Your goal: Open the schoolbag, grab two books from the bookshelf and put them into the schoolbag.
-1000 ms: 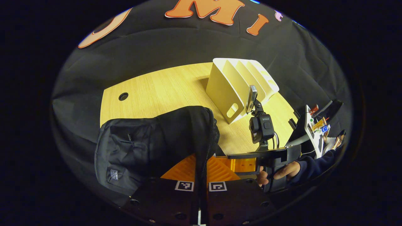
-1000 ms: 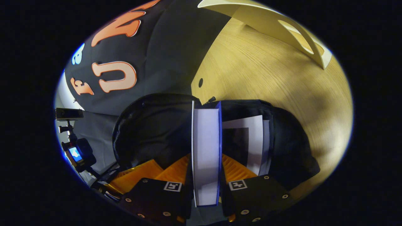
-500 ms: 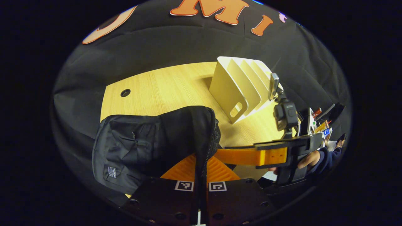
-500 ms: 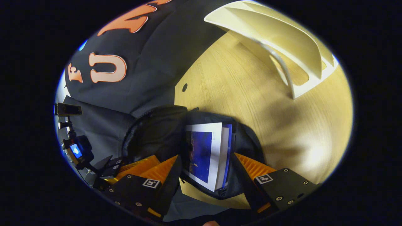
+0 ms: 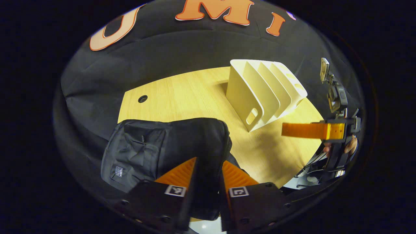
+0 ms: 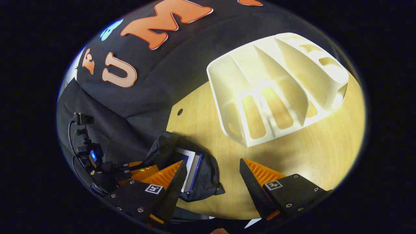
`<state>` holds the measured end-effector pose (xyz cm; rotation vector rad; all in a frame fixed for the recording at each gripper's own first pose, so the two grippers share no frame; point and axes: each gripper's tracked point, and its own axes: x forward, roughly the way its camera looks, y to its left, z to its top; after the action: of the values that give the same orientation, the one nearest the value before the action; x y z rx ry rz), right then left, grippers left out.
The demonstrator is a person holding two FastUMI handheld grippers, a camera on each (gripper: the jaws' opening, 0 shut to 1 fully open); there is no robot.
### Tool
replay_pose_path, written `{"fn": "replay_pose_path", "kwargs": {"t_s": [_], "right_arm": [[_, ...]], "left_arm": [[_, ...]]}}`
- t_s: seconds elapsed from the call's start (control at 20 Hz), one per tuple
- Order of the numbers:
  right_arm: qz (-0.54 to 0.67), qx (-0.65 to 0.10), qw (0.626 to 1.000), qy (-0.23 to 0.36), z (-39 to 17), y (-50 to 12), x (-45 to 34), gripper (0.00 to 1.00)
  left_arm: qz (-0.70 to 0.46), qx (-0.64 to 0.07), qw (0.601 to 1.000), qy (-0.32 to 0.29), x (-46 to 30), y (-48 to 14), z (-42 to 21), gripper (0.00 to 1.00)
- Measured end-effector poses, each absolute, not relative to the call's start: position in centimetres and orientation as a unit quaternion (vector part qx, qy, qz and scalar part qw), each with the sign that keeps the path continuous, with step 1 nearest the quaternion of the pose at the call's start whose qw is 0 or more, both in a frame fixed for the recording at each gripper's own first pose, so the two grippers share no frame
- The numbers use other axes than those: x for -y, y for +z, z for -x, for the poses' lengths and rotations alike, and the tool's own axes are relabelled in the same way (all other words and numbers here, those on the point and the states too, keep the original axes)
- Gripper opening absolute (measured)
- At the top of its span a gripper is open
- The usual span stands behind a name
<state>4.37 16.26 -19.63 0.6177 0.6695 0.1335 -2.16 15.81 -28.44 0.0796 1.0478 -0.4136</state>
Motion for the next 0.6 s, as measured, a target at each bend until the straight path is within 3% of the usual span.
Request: {"fn": "replay_pose_path", "kwargs": {"t_s": [0.1,0.2,0.6], "right_arm": [[-0.275,-0.308,0.910,0.051,-4.0,-18.4,-13.5,0.97],[-0.245,-0.288,0.925,0.040,-3.8,-16.9,-11.0,0.98],[-0.144,-0.210,0.967,0.021,-2.5,-9.9,-4.3,0.98]], "left_arm": [[-0.049,-0.494,0.847,-0.190,-14.4,-28.5,2.5,0.57],[-0.047,-0.481,0.854,-0.192,-12.0,-27.5,2.3,0.69],[-0.033,-0.369,0.912,-0.176,-4.2,-20.5,0.2,0.89]]}}
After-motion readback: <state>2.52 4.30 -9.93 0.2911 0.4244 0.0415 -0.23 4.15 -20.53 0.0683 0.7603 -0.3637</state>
